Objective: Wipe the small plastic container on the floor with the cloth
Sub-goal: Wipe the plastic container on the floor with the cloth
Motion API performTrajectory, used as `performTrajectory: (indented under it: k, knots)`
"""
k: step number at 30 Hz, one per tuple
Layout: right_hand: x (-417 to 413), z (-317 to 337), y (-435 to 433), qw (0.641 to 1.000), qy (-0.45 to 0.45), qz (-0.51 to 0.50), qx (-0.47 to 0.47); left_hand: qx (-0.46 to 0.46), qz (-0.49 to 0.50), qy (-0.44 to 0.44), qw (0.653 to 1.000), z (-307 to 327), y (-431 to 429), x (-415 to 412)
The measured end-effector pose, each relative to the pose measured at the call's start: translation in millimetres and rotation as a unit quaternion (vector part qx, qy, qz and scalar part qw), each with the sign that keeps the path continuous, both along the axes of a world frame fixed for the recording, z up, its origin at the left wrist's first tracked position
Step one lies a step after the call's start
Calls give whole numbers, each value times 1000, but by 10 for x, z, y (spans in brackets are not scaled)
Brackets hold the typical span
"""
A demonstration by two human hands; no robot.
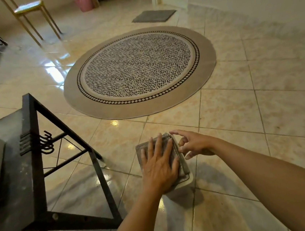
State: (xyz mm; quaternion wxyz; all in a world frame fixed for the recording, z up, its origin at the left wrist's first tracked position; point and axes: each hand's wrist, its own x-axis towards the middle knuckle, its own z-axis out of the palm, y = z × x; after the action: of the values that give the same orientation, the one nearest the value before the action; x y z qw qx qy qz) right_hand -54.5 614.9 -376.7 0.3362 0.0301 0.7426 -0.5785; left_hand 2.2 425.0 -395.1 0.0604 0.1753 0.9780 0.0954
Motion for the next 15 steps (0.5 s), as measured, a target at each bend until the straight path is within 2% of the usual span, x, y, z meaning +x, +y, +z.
performTrajectory:
  k: [6,11,15]
  knots:
    - [-65,-10,44,999,-28,17,-29,25,24,-41,999,-129,-109,34]
    - [-66,-35,25,999,-34,18,-35,-3,35,-38,999,-64,65,39]
    - [-45,-39,13,999,-29,7,-40,30,71,-51,996,-73,29,6]
